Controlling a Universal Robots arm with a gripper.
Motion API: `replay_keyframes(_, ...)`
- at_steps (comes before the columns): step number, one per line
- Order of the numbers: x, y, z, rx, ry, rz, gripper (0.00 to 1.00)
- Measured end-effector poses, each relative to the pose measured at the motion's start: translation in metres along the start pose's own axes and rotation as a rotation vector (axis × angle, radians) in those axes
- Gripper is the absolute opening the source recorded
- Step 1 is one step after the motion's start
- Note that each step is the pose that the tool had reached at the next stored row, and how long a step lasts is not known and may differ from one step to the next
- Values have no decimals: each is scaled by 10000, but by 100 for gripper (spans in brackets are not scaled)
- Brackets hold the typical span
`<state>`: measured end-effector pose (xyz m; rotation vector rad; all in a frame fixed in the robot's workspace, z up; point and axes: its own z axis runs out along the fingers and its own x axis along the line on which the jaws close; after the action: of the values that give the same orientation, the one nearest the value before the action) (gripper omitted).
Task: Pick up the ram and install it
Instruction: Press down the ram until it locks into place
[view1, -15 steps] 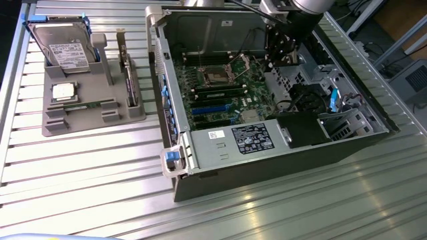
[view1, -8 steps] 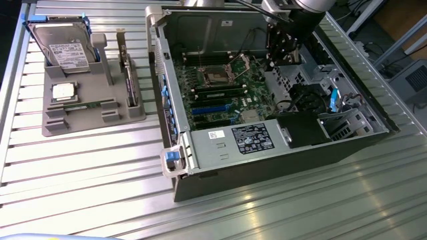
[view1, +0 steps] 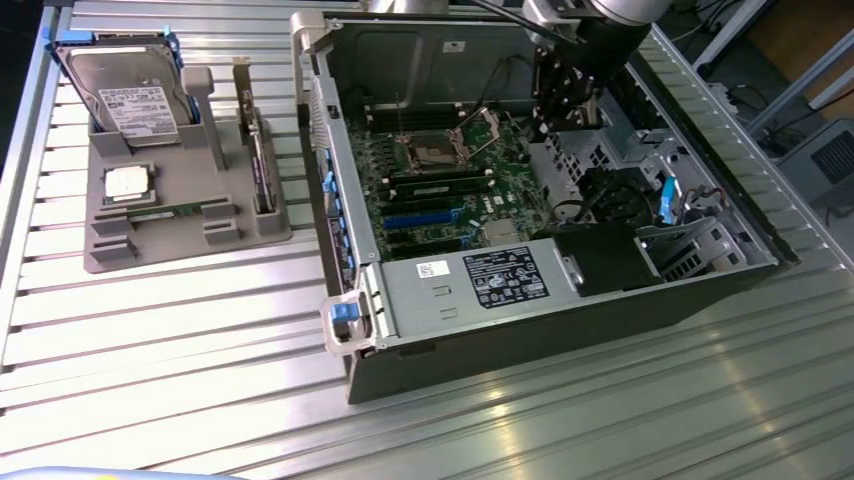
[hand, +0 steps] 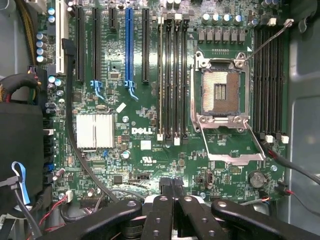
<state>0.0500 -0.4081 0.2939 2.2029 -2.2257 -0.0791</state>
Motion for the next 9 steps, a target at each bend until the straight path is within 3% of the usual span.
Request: replay_keyframes(9, 0, 0, 1, 46, 28, 1572, 10)
